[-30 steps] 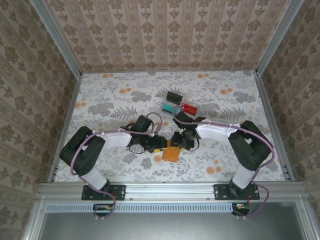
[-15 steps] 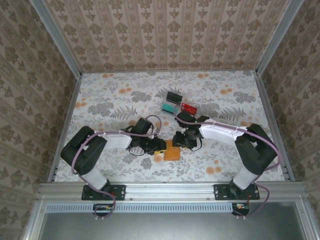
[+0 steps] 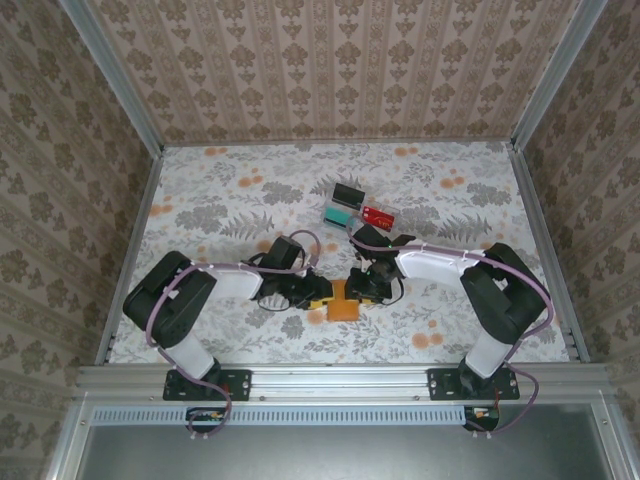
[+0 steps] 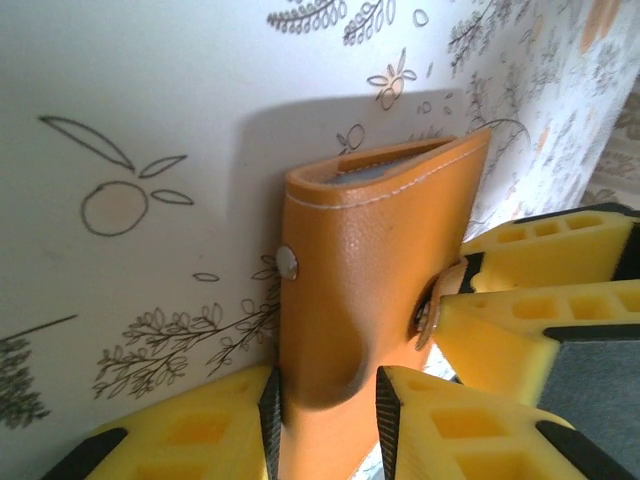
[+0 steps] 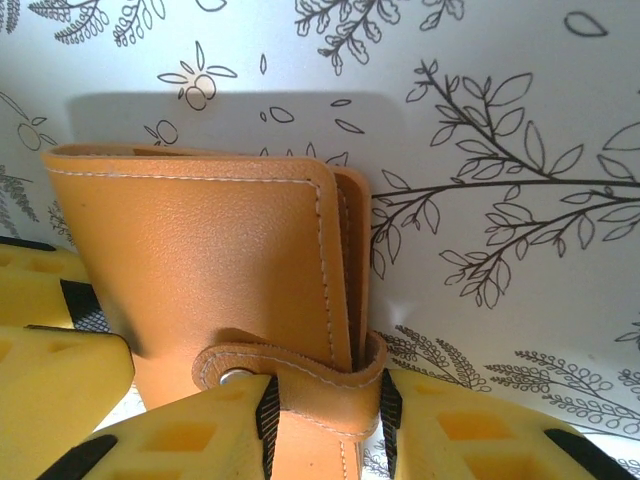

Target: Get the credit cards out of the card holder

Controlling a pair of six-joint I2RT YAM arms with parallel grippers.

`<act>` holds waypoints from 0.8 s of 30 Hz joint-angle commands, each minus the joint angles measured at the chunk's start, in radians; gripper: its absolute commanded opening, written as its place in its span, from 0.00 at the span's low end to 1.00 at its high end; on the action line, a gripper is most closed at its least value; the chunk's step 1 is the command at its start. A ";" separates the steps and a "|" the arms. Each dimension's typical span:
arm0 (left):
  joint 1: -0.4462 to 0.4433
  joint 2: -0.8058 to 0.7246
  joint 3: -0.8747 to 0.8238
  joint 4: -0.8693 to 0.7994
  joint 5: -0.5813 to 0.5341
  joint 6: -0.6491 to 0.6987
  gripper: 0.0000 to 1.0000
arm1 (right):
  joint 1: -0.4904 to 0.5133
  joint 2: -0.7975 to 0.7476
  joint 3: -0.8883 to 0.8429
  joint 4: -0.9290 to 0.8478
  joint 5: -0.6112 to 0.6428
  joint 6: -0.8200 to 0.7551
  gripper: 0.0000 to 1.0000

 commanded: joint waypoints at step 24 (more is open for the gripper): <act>0.059 -0.104 -0.143 0.275 0.035 -0.026 0.00 | 0.021 -0.060 0.099 -0.021 0.061 -0.032 0.54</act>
